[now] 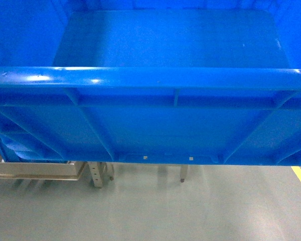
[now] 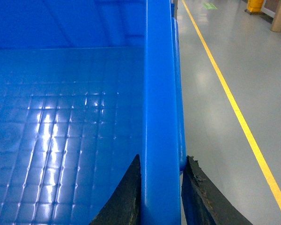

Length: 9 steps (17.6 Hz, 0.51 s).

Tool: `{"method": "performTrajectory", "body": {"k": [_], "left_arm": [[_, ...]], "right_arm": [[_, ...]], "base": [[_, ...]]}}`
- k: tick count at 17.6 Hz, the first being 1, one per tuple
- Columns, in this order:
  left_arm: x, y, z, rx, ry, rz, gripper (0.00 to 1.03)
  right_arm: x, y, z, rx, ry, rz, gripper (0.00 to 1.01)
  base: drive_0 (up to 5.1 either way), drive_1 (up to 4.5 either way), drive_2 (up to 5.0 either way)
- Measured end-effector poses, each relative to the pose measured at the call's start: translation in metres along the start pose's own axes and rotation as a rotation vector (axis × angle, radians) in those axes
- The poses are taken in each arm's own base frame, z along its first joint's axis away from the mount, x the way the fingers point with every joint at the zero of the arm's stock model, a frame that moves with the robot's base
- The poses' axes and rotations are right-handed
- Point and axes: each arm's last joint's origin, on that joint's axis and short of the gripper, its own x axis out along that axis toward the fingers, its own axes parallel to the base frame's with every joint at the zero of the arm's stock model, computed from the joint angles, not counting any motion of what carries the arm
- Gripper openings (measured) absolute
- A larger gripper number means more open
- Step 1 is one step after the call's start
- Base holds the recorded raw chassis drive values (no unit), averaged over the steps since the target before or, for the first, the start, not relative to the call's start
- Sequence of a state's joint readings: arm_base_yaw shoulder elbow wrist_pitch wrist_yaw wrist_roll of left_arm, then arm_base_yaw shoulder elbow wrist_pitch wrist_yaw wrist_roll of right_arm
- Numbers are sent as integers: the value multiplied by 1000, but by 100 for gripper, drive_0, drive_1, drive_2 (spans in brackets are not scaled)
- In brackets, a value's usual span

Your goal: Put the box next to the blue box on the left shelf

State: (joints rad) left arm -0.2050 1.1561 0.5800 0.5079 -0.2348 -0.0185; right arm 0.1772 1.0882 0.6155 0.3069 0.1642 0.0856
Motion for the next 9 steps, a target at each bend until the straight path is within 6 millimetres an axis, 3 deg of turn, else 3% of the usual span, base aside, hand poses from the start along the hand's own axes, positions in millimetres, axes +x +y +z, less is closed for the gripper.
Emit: {"method": "performTrajectory", "body": {"k": [9], "left_arm": [[0,0,0,0,2,2,15]], "right_arm": [[0,0,0,0,1,1,18]], "base": [[-507,239,239]]}}
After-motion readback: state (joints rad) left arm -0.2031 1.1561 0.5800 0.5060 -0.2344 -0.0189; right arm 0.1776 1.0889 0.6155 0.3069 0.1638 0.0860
